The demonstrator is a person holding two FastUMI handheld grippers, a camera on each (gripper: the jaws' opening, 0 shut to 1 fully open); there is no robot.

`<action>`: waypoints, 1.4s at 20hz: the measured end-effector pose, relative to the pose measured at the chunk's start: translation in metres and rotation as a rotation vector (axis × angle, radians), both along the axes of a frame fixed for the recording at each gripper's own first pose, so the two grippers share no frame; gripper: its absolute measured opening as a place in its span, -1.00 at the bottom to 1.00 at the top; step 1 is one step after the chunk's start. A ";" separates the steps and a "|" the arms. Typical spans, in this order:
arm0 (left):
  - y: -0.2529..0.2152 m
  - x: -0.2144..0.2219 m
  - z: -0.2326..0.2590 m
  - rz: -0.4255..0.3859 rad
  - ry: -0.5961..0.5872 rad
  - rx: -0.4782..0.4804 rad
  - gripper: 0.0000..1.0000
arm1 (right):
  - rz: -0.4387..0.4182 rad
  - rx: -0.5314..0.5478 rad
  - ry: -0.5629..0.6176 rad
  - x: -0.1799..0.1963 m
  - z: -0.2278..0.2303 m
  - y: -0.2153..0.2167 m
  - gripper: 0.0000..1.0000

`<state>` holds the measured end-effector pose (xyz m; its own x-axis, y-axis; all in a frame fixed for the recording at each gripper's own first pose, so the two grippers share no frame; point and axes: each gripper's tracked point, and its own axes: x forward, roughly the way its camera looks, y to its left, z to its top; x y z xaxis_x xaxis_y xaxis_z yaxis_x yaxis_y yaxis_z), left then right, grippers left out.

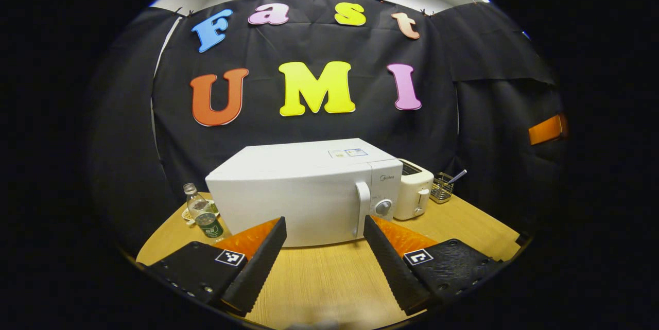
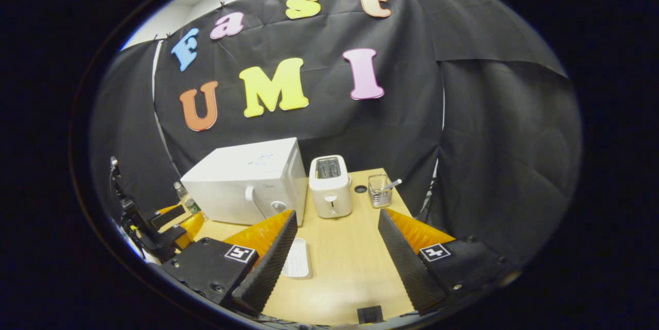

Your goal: Open the microwave oven with the left hand, put the food in, and close the microwave oven.

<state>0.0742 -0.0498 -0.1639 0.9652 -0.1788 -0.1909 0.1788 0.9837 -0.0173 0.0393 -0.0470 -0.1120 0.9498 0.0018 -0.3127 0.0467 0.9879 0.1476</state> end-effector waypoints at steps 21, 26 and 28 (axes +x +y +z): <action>0.096 -0.069 0.178 0.133 -0.204 0.015 0.92 | 0.077 -0.027 -0.286 -0.004 0.130 0.124 0.80; 0.098 -0.065 0.189 0.136 -0.229 0.007 0.92 | 0.054 -0.035 -0.303 -0.007 0.135 0.124 1.00; 0.095 -0.062 0.192 0.134 -0.233 -0.009 0.92 | 0.048 -0.039 -0.297 -0.007 0.135 0.124 1.00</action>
